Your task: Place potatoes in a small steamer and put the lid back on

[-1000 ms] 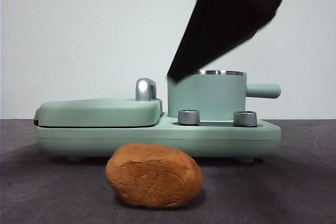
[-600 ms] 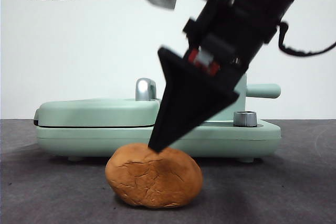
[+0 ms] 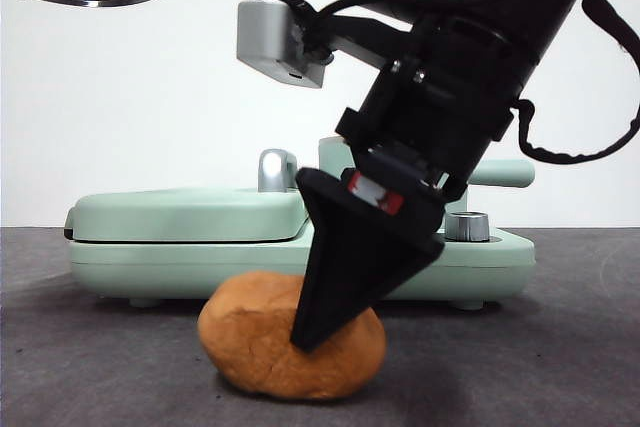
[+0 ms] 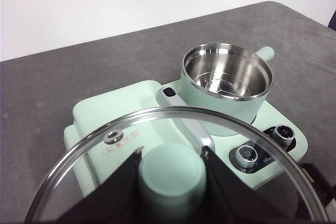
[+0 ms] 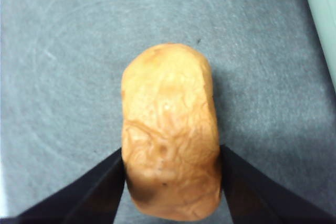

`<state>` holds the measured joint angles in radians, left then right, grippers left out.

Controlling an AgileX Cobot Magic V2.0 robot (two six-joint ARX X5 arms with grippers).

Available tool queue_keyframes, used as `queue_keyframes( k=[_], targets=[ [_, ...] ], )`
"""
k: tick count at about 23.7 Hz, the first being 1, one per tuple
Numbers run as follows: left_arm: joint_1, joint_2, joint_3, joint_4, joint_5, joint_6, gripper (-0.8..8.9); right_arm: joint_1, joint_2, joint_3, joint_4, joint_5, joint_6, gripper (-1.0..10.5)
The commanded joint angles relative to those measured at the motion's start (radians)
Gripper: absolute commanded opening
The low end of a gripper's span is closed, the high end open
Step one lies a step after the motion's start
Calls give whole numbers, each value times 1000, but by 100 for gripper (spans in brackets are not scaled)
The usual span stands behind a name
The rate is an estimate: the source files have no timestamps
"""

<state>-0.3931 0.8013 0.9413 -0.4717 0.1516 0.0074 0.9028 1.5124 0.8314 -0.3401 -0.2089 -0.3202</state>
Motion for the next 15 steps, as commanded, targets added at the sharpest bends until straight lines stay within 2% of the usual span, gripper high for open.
queue_keyframes(
  k=[1,3,8,11,15],
  targets=[
    [-5,-2,16,30,-2,0,14,11,-59,16,-6,1,77,249],
    [-5,-2,16,31,-2,3,14,10,-143,26,-48,11,131,244],
    [-5,-2,16,30,-2,3,14,-18,-323,174,-246,154,270,239],
    [-5,-2,16,31,-2,3,14,-65,-336,343,-333,217,287,239],
    [-5,-2,16,31,-2,3,14,-144,-306,491,-338,229,286,235]
  ],
)
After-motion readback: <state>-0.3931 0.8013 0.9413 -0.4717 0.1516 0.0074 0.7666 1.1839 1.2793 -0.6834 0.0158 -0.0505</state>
